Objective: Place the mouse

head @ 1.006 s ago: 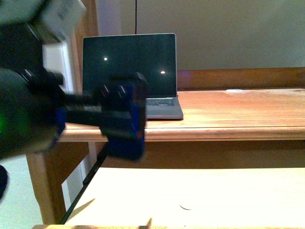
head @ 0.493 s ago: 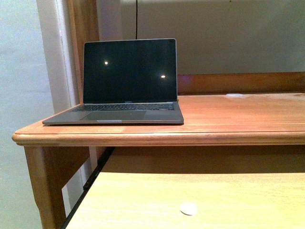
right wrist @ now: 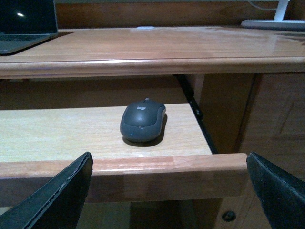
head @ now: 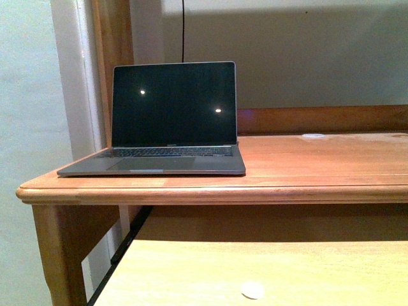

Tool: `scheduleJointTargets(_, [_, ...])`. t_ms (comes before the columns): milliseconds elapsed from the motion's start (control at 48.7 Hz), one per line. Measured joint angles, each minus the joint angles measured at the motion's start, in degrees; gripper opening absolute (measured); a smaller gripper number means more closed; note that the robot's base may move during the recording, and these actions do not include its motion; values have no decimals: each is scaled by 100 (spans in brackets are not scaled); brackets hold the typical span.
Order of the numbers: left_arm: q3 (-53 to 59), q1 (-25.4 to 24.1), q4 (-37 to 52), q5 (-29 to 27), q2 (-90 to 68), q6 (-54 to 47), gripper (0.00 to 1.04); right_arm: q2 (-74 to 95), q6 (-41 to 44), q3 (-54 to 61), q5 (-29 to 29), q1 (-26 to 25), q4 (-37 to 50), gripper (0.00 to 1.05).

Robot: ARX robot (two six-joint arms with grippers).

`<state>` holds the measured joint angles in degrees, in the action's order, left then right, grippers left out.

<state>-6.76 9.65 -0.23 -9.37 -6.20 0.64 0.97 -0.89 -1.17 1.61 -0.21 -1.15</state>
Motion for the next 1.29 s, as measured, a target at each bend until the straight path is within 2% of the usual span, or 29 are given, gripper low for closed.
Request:
scheduleJointTargets(21, [31, -144, -22, 229, 48, 0, 3, 197, -116, -114, 282, -35, -282, 97])
scheduleJointTargets(82, [85, -549, -35, 754, 120, -9, 3, 761, -319, -271, 452, -2, -278, 97])
scheduleJointTargets(164, [157, -866, -37, 852, 164, -13, 3, 1554, -481, -417, 437, 175, 175, 97])
scheduleJointTargets(349, [310, -931, -33, 925, 291, -15, 3, 3195, -590, -824, 98, 688, 1591, 97])
scheduleJointTargets(534, [507, -935, -4, 927, 498, -15, 3, 4393, -396, -1198, -317, 1270, 2476, 97])
scheduleJointTargets(780, [608, -935, -4, 931, 588, -17, 3, 5866, 17, -1816, -656, 1775, 2968, 97])
scheduleJointTargets(1129, [608, -935, -4, 931, 590, -17, 3, 7464, 658, -2621, -1346, 1858, 3477, 97])
scheduleJointTargets(1293, [608, -935, -4, 931, 588, -17, 3, 7700, 695, -2782, -1534, 1528, 3604, 97])
